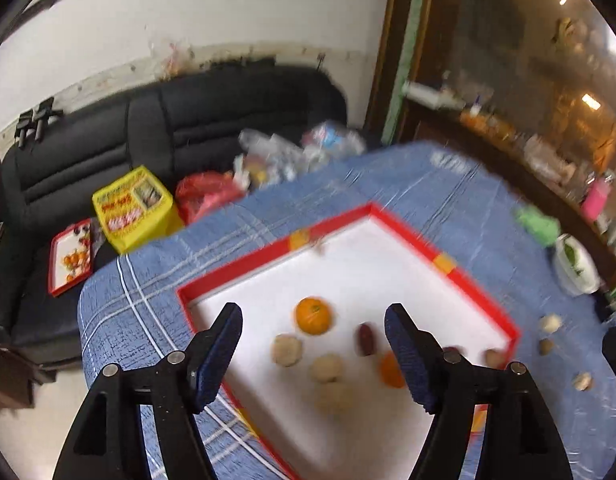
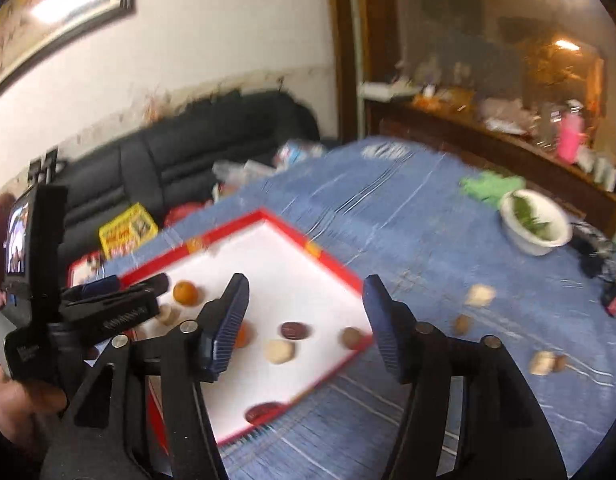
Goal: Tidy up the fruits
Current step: 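Move both tools back over the remaining fruit row, then grasp a pale cube with the right tool while the left grasps a brown fruit, then carry the pale cube and brown fruit over the red-rimmed tray, then open both tools to drop the cube and brown fruit into the tray, then move both tools back over the last cube and brown fruit, then grasp the brown fruit with the right tool while the left grasps the last cube, then carry the brown fruit and pale cube over the red-rimmed tray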
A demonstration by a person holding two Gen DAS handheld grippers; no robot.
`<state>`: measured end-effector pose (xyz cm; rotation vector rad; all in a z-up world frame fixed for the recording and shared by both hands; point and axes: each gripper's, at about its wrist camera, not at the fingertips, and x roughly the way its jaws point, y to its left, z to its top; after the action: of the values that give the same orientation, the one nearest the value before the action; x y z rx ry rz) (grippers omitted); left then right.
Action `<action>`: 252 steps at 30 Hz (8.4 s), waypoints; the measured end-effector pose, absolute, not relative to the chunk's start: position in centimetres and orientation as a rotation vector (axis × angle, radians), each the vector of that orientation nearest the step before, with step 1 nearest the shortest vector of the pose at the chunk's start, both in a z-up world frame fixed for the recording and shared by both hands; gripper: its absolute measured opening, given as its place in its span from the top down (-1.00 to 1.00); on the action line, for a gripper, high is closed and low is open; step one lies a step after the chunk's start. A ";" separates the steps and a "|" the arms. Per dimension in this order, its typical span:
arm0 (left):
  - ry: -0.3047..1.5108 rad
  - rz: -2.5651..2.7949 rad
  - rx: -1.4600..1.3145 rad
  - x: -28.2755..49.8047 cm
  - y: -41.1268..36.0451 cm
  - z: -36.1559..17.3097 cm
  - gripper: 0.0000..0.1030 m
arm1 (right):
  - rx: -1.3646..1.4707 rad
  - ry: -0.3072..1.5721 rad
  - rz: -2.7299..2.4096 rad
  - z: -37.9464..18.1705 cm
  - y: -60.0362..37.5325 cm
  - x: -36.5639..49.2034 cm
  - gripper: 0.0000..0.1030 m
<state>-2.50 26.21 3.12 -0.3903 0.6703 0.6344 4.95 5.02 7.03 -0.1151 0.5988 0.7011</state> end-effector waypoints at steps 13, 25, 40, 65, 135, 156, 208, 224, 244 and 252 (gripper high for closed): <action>0.707 0.205 -0.139 0.4 9.9 -0.6 -0.60 | 0.086 0.754 0.350 -0.1 -14.8 7.1 -0.37; 0.798 0.125 -0.098 4.7 6.3 -3.8 -0.60 | 0.042 0.889 0.353 -4.5 -13.3 14.6 0.20; 0.841 0.171 -0.139 16.9 4.3 -4.8 -0.46 | 0.070 0.939 0.320 -5.6 -14.9 15.9 0.69; 0.911 0.000 0.002 4.0 -0.9 -4.9 0.57 | 0.095 0.904 0.357 -4.0 -16.8 5.3 0.69; 0.854 0.352 -0.245 -0.5 21.4 -3.2 0.59 | -0.066 0.826 0.767 0.6 11.4 9.1 0.66; 0.913 0.427 -0.265 0.8 22.8 -4.7 0.58 | -0.089 0.859 0.774 -1.3 14.7 12.1 0.65; 0.833 0.191 -0.070 23.1 1.7 -4.6 -0.40 | 0.071 0.913 0.238 -5.7 -17.4 20.0 0.63; 0.877 0.083 -0.059 16.5 1.5 -4.3 0.51 | 0.078 0.910 0.232 -5.5 -17.6 19.6 0.64; 0.826 -0.068 -0.046 2.8 -0.3 -2.7 0.51 | 0.011 0.761 0.257 -1.1 -17.3 3.0 0.63; 0.836 -0.079 -0.041 0.5 -0.2 -3.1 0.51 | 0.003 0.792 0.256 -1.7 -15.9 2.0 0.63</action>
<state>0.46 -0.24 -3.10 -0.0413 0.8360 -0.0786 1.95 -15.89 -1.69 0.0029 0.7924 0.2562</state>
